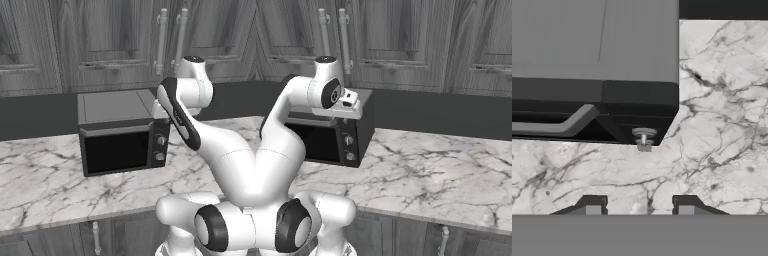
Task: Navigate to the microwave.
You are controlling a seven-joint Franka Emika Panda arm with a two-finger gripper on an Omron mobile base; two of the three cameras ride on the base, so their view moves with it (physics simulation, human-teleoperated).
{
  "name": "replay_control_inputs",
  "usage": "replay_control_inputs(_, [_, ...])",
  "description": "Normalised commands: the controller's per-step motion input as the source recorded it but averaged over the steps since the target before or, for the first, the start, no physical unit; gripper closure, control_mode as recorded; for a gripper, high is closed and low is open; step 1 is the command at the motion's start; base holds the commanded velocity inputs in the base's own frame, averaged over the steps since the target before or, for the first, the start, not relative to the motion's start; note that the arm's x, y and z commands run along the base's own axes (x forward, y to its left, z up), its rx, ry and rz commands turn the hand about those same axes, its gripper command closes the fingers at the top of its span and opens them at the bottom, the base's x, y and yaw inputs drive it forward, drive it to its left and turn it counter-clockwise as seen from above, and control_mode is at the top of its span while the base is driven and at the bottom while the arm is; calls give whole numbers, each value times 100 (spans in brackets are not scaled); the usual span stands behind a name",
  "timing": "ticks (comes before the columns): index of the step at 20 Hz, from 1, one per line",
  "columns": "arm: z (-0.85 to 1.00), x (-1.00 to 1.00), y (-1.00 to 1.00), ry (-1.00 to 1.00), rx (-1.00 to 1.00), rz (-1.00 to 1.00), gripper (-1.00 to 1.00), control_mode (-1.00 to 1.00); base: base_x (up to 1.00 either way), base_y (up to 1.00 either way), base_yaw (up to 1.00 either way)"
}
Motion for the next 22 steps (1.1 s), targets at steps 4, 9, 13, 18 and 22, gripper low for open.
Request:
replay_control_inputs(4, [0, -14, -8, 0, 0, 0, -100, -100, 0, 0, 0])
replay_control_inputs(9, [-2, -76, -8, 0, 2, 0, -100, -100, 0, 0, 0])
replay_control_inputs(13, [-12, -100, -1, -1, 5, 0, -100, -100, 0, 0, 0])
replay_control_inputs(18, [-17, -70, -4, 0, 4, 0, -100, -100, 0, 0, 0])
replay_control_inputs(22, [0, 0, 0, 0, 0, 0, -100, 100, -13, 0, 0])
